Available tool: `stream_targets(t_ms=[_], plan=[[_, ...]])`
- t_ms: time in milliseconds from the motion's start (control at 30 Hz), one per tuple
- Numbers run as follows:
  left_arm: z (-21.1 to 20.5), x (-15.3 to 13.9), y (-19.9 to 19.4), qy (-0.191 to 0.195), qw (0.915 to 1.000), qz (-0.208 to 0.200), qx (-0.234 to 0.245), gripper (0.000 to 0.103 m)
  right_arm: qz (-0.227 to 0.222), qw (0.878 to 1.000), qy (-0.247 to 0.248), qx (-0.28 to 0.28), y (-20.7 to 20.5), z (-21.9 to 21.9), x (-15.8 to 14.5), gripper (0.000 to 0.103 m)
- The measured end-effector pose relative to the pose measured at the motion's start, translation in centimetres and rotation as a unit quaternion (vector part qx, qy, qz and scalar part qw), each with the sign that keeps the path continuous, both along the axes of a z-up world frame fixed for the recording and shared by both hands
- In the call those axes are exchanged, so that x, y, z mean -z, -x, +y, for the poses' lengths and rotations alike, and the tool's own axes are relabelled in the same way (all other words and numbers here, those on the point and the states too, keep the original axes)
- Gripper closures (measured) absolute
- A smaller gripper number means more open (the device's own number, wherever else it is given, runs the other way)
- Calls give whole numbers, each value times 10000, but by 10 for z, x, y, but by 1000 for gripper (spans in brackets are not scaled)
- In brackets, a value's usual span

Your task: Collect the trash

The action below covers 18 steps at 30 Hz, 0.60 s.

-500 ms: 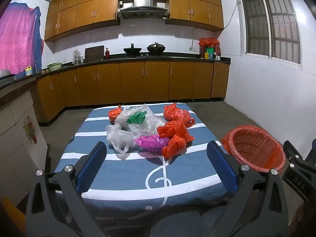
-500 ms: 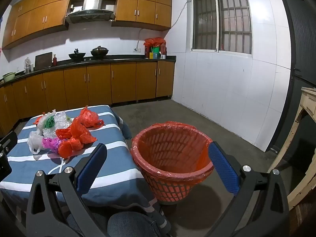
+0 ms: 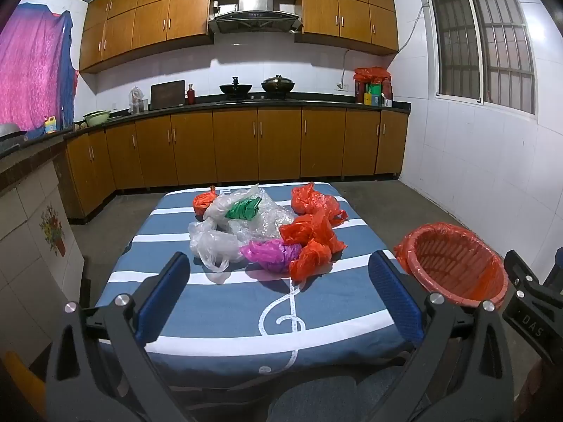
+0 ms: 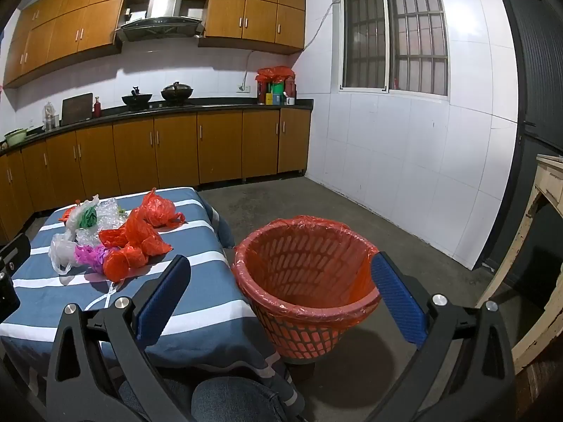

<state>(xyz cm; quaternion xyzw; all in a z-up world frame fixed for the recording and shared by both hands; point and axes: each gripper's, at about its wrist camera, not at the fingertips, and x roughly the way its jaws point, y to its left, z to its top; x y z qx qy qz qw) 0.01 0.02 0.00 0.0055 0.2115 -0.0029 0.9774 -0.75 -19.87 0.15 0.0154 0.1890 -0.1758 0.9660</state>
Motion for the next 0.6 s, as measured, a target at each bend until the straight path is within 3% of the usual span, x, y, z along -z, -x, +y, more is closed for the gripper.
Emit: stream_targets(t_ms=[600], plan=[[0, 0, 0, 0, 10000, 7, -5, 4, 3, 10000, -14, 2, 0, -1, 0, 2]])
